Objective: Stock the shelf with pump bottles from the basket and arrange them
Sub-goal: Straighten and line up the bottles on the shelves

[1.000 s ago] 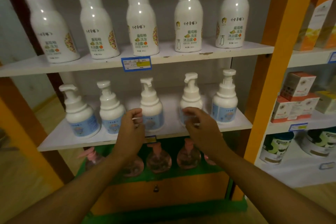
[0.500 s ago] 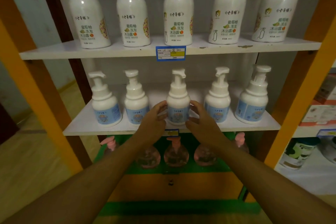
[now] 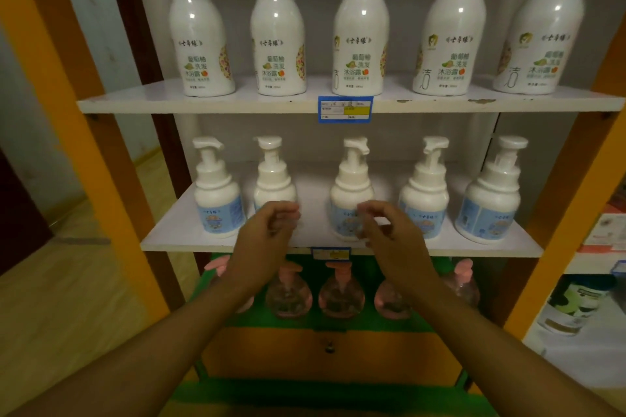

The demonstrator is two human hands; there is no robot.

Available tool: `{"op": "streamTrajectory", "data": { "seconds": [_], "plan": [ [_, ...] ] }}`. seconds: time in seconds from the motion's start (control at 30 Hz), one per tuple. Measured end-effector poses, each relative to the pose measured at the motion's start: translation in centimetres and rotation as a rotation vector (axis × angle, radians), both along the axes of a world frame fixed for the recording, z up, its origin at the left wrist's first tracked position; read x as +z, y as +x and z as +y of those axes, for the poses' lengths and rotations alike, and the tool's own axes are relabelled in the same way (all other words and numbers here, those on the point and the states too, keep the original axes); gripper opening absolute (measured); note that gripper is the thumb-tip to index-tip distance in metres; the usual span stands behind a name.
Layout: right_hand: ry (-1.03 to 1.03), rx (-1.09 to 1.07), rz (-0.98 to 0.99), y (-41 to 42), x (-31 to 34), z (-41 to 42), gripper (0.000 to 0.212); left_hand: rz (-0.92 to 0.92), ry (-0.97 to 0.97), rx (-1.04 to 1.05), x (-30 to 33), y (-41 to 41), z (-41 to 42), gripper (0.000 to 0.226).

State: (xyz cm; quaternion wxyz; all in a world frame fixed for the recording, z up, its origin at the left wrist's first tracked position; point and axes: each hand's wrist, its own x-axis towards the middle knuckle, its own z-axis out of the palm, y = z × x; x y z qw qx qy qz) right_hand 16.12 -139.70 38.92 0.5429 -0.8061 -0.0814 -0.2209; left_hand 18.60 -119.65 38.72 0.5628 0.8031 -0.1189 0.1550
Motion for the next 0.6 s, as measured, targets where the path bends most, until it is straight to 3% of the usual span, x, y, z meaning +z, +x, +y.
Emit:
{"op": "streamTrajectory", "data": {
  "seconds": [0.07,0.13,0.3,0.6],
  "plan": [
    [0.041,0.118,0.078,-0.1,0.6,2.0,0.018,-0.006,-0.028,0.072,-0.4,-0.3,2.1,0.026],
    [0.004,0.209,0.182,0.3,1.0,4.2,0.030,0.078,-0.031,0.097,-1.0,-0.2,3.3,0.035],
    [-0.060,0.175,0.345,2.6,1.6,8.3,0.056,0.251,0.043,0.029,-1.8,1.2,4.3,0.064],
    [-0.012,0.169,0.315,3.5,0.6,8.3,0.051,0.231,0.118,-0.043,-1.6,2.5,5.0,0.064]
  ]
}}
